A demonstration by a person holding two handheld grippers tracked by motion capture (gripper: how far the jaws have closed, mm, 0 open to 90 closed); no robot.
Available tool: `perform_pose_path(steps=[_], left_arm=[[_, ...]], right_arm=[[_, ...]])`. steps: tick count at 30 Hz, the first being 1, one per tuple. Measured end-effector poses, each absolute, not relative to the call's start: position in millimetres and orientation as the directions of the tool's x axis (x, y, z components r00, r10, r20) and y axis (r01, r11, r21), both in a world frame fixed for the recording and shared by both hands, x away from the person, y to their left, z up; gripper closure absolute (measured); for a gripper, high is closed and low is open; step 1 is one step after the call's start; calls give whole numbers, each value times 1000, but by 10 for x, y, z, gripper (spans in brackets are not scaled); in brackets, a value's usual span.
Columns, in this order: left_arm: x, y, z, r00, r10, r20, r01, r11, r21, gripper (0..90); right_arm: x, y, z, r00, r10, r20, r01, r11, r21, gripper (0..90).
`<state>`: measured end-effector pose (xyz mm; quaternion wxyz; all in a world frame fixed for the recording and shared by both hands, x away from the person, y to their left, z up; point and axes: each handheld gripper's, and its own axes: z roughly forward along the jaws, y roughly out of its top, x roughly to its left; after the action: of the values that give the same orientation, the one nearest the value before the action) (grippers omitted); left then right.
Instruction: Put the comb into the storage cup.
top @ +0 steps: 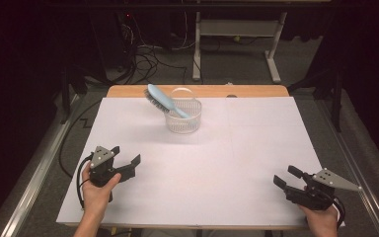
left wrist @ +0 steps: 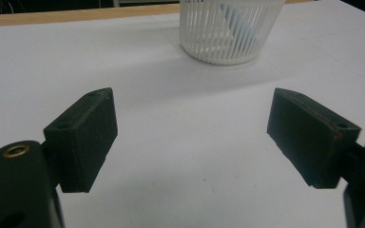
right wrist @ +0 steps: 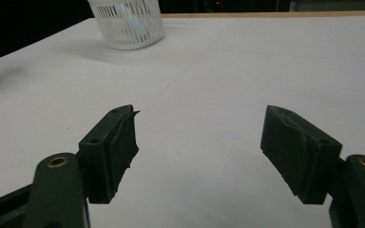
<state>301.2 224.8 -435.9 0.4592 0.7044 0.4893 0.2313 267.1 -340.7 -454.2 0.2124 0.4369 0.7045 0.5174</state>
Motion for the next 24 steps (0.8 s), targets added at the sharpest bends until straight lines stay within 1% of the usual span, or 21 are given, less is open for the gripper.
perform_pose_path(steps=[24], left_arm=[[2896,2342,-4474,387,913,-130,471,-74,879,165]], right_arm=[[2678,-3403,-4548,-531,834,151,397,87,913,283]])
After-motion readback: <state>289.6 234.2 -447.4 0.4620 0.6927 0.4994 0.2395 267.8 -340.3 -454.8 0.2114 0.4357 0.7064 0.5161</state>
